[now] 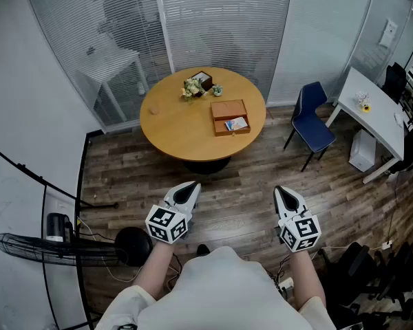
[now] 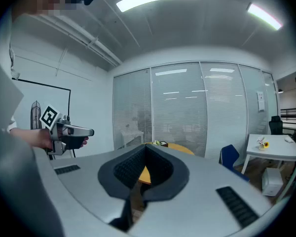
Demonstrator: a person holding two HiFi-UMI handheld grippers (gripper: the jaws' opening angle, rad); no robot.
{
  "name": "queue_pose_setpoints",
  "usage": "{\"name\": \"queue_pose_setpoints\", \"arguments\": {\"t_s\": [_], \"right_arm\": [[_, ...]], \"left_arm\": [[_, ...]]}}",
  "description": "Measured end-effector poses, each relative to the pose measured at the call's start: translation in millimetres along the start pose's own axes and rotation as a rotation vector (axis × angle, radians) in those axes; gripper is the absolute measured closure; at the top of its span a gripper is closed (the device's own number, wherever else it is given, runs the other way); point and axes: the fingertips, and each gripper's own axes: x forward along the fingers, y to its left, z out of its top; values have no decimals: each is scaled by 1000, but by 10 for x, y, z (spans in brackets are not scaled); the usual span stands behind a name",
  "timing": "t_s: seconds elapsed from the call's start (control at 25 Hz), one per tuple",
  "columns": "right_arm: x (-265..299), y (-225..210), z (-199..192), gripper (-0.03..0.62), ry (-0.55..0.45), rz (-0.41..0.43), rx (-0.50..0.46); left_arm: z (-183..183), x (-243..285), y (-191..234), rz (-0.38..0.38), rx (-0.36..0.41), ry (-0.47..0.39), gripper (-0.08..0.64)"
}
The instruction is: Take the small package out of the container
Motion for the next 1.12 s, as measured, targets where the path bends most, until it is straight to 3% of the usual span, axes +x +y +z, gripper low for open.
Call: {"name": "queue_pose_setpoints", "arguments": {"t_s": [0.68,1.12], "right_arm": [[50,126,48,591,2,15,-44],[187,168,-107,591,27,-5,20]], "left_arm": [[-76,62,26,-18,-21,12,541],[-117,52,257,6,-25,7,538]]}}
